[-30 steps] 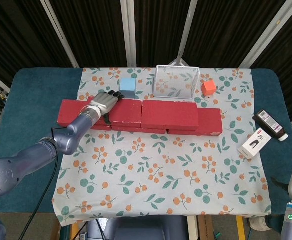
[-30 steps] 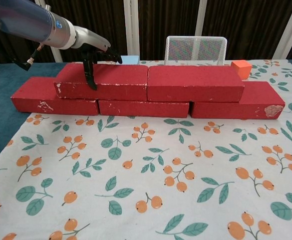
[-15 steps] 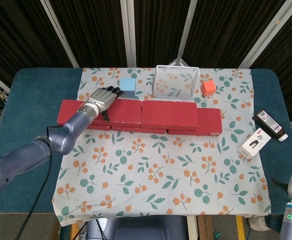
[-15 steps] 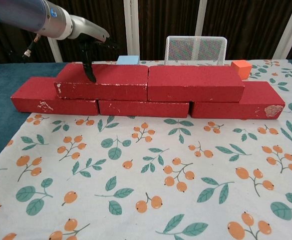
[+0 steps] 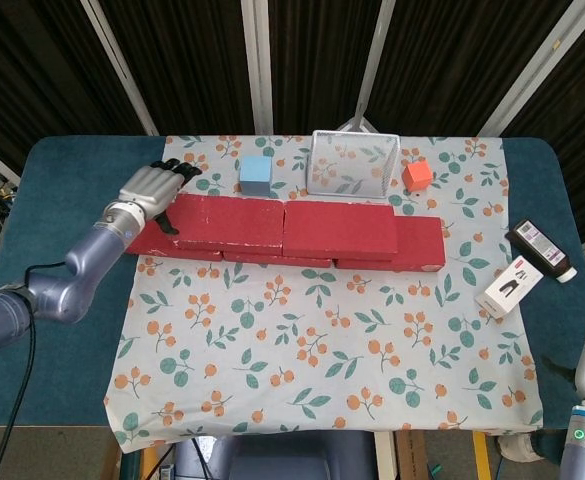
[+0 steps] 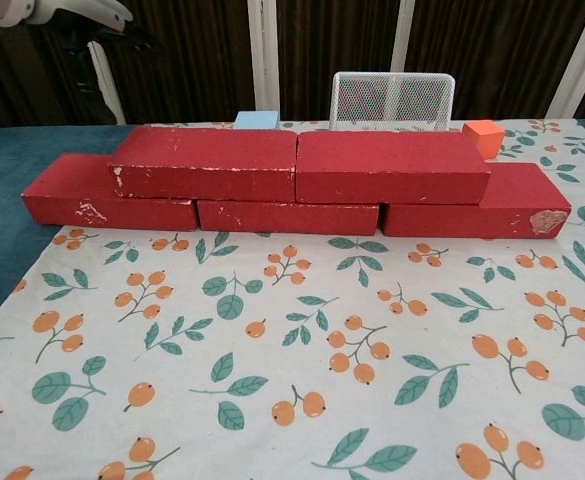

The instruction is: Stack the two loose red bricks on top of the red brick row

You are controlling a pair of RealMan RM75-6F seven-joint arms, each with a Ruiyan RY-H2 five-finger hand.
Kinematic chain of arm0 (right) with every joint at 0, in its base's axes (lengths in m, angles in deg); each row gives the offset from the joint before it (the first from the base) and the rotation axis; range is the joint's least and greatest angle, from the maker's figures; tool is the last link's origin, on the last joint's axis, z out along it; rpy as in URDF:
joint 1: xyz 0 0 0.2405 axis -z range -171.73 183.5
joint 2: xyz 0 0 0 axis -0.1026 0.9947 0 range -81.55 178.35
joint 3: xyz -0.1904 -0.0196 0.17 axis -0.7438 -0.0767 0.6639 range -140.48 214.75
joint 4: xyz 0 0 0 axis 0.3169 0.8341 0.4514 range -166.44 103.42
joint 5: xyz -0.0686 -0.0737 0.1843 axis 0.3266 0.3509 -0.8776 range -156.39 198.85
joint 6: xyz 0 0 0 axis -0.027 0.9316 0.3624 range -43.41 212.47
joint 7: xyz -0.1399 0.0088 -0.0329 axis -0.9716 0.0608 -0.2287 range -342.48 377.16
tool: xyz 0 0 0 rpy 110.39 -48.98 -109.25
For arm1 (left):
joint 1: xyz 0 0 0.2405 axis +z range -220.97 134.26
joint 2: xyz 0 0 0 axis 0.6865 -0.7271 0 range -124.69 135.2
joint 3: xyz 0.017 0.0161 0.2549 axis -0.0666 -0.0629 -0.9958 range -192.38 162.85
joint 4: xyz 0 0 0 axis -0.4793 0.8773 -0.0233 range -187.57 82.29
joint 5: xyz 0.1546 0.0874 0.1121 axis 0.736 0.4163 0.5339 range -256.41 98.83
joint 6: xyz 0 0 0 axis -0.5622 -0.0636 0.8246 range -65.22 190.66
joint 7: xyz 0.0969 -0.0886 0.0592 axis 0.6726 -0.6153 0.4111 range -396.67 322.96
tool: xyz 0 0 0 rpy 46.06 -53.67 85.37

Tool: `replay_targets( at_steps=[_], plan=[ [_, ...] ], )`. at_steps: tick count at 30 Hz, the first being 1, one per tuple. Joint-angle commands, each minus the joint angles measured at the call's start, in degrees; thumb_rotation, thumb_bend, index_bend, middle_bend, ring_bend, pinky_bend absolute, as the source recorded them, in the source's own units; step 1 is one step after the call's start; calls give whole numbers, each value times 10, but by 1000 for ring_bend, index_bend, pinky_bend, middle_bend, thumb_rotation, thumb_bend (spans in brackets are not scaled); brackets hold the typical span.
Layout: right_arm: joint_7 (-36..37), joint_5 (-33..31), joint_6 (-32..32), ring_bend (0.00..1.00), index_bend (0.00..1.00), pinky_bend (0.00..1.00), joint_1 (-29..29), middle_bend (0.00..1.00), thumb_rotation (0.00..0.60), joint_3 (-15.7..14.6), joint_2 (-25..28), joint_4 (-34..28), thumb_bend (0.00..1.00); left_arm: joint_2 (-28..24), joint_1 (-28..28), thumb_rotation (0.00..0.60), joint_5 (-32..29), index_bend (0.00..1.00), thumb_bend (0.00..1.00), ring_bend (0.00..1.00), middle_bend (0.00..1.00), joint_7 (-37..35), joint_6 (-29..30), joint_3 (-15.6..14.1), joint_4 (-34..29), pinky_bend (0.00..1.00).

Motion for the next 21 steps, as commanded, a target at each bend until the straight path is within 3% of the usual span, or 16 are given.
replay_targets(
  at_steps=[1,11,21],
  plan=[
    [2,0,0,0,0,0,1,19,600,0,1,-2,54,-16,35,600,24,108,0,0,87,-13,11,-5,-12,94],
    [1,1,0,0,0,0,1,19,600,-1,-1,-2,55,-7,97,600,71,124,0,0,106,-41,-10,-1,16,94],
    [-2,-1,-1,0,0,0,0,19,600,-1,-3,-2,55,21,110,600,93,128,0,0,120,-43,-57,9,56,94]
  ],
)
